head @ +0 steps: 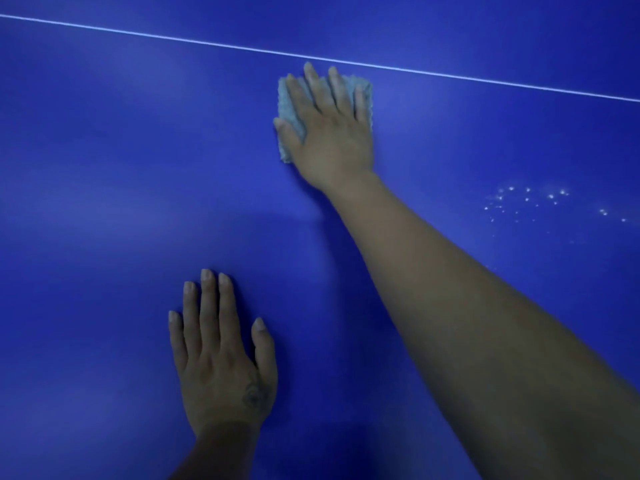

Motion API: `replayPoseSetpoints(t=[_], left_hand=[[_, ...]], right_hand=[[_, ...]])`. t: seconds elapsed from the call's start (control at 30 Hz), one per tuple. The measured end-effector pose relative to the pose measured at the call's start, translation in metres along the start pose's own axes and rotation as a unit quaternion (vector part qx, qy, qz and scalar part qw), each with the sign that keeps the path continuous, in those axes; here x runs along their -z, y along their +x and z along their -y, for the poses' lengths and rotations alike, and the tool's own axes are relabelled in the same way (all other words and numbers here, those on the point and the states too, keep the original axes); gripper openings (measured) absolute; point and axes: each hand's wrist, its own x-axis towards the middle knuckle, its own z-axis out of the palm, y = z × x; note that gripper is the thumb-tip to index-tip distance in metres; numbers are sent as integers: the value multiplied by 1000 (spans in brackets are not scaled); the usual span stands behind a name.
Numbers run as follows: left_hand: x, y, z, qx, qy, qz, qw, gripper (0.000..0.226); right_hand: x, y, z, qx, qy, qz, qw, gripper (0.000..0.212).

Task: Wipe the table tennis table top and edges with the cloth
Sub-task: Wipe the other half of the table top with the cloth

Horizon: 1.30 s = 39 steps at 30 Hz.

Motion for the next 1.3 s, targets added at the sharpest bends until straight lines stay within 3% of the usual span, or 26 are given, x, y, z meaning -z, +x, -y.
replayPoseSetpoints(t=[0.1, 0.33, 0.53, 0.63, 0.77, 0.87, 0.93, 1.13, 1.3], left_hand=[[-1, 0, 1, 2, -10, 3, 1000, 74], [1, 0, 0, 9, -22, 3, 1000, 73], [1, 0, -1, 13, -25, 11, 1000, 74], [-1, 0, -1, 5, -27, -1, 1000, 74], [-3, -1, 1, 3, -31, -7, 999, 74], [-3, 0, 2, 3, -35, -6, 999, 75], [-2, 0, 1, 9, -38, -2, 999, 75], [-1, -1, 0, 9, -41, -1, 999, 74], [0, -2, -1, 10, -34, -3, 999, 72]], right_hand=[[9, -5, -47, -31, -10, -14, 999, 67], [33, -85, -174, -202, -1, -53, 978, 66], [29, -86, -164, -277, 1, -54, 959, 64], [18, -62, -120, -239, -28, -52, 969, 64], [-2, -66, -48, -105, -43, -46, 992, 65], [-4, -89, -56, -45, -25, -39, 998, 67], [3, -104, -89, -52, -33, -43, 997, 66], [29, -140, -172, -201, -5, -36, 979, 65], [13, -125, -119, -322, -5, -61, 945, 63]])
